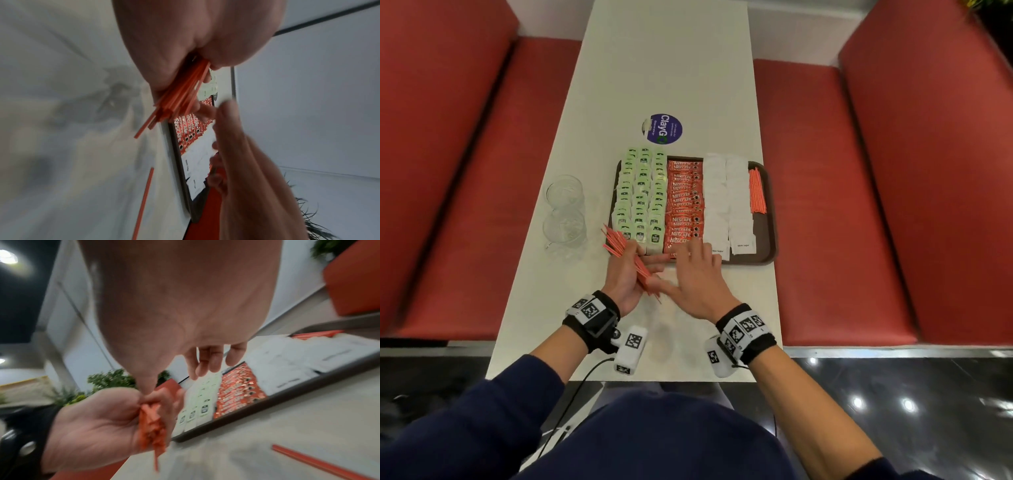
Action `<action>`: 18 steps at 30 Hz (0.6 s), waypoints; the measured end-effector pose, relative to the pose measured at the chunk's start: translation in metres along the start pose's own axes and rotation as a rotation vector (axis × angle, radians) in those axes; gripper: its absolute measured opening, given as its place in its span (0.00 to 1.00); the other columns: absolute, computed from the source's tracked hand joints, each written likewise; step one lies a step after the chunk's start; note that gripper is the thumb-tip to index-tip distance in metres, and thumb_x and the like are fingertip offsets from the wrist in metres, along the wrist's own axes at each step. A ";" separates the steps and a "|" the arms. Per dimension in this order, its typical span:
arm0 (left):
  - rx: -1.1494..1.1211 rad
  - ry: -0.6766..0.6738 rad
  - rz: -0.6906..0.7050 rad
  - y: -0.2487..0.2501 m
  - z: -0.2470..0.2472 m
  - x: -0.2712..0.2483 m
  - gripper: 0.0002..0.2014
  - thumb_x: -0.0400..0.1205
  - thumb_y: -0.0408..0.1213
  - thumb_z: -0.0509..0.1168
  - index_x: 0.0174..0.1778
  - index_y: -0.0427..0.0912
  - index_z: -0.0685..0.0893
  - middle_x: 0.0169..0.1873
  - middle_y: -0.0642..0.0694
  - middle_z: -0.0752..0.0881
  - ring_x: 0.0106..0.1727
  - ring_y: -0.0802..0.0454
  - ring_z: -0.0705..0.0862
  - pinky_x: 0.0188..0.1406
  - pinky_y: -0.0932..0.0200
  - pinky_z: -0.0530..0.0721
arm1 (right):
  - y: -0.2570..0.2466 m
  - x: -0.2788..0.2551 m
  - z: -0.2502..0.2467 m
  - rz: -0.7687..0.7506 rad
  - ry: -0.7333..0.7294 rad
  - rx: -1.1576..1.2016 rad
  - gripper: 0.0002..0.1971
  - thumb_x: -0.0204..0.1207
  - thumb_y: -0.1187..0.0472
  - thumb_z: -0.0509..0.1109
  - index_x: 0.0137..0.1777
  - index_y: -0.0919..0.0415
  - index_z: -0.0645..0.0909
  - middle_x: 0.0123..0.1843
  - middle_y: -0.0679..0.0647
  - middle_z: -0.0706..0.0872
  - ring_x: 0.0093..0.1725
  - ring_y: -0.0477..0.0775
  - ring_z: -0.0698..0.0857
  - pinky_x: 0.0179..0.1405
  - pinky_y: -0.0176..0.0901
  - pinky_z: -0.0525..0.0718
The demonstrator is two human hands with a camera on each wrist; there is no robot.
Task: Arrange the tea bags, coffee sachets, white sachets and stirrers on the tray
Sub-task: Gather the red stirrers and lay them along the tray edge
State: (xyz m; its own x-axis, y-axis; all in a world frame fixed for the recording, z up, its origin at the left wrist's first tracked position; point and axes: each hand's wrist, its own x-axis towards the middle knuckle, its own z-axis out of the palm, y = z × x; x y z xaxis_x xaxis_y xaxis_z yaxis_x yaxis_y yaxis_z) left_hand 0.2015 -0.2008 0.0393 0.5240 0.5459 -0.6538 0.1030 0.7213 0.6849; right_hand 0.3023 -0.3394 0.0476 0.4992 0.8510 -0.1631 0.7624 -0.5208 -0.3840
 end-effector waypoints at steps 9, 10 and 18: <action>0.195 -0.056 0.024 0.002 -0.013 -0.005 0.18 0.96 0.50 0.62 0.40 0.47 0.75 0.27 0.50 0.63 0.25 0.55 0.59 0.24 0.58 0.63 | 0.059 -0.034 0.020 0.239 -0.186 -0.195 0.09 0.92 0.59 0.69 0.65 0.62 0.81 0.61 0.59 0.86 0.61 0.65 0.87 0.47 0.53 0.78; 0.201 -0.064 0.021 0.001 -0.012 -0.006 0.18 0.96 0.50 0.62 0.41 0.47 0.75 0.27 0.51 0.64 0.24 0.55 0.59 0.23 0.59 0.63 | 0.057 -0.034 0.022 0.226 -0.183 -0.232 0.07 0.91 0.62 0.67 0.64 0.62 0.81 0.60 0.58 0.86 0.60 0.65 0.88 0.46 0.52 0.77; 0.213 -0.135 0.018 -0.001 -0.005 -0.010 0.18 0.94 0.52 0.65 0.42 0.46 0.76 0.27 0.51 0.63 0.24 0.56 0.59 0.20 0.61 0.61 | 0.044 -0.024 0.019 0.183 -0.207 -0.252 0.05 0.86 0.61 0.64 0.58 0.60 0.80 0.57 0.57 0.87 0.51 0.64 0.86 0.43 0.53 0.78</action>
State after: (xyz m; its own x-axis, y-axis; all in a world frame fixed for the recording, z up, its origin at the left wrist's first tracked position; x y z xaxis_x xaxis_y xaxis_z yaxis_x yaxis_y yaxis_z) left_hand 0.1923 -0.2051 0.0433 0.6342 0.4859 -0.6015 0.2611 0.5976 0.7581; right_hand 0.3163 -0.3817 0.0173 0.5624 0.7247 -0.3981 0.7587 -0.6437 -0.1002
